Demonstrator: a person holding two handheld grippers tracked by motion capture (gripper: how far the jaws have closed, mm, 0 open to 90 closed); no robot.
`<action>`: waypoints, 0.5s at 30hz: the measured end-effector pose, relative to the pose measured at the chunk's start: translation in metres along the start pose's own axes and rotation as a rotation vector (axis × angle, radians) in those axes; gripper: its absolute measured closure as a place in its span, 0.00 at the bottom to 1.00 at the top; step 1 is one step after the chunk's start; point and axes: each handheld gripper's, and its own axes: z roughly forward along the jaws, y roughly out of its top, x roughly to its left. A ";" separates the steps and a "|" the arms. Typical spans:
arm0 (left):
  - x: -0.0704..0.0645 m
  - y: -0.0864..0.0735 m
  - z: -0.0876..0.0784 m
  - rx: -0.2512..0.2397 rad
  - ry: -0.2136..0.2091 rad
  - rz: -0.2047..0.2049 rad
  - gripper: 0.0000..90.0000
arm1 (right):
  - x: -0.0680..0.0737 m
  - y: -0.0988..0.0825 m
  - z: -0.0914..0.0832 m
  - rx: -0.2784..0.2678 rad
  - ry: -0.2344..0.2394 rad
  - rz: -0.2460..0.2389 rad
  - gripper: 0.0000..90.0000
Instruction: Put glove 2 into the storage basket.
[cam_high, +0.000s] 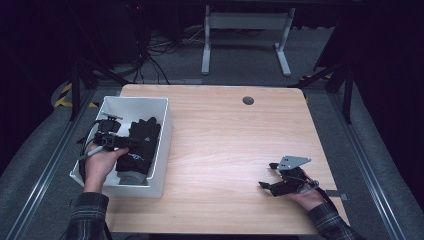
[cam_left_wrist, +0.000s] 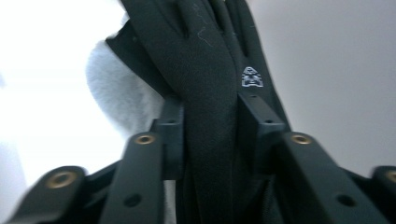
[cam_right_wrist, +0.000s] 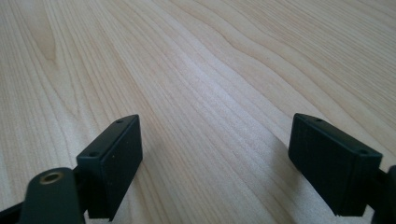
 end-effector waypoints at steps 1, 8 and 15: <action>0.000 0.000 0.000 0.001 0.020 0.004 0.61 | 0.000 0.000 0.000 0.000 0.000 0.000 0.20; -0.002 0.002 -0.007 -0.043 0.076 0.009 0.30 | 0.000 0.000 0.000 0.000 0.000 0.000 0.20; -0.013 0.010 -0.025 -0.091 0.077 0.044 0.23 | 0.000 0.000 0.000 0.000 -0.002 0.000 0.20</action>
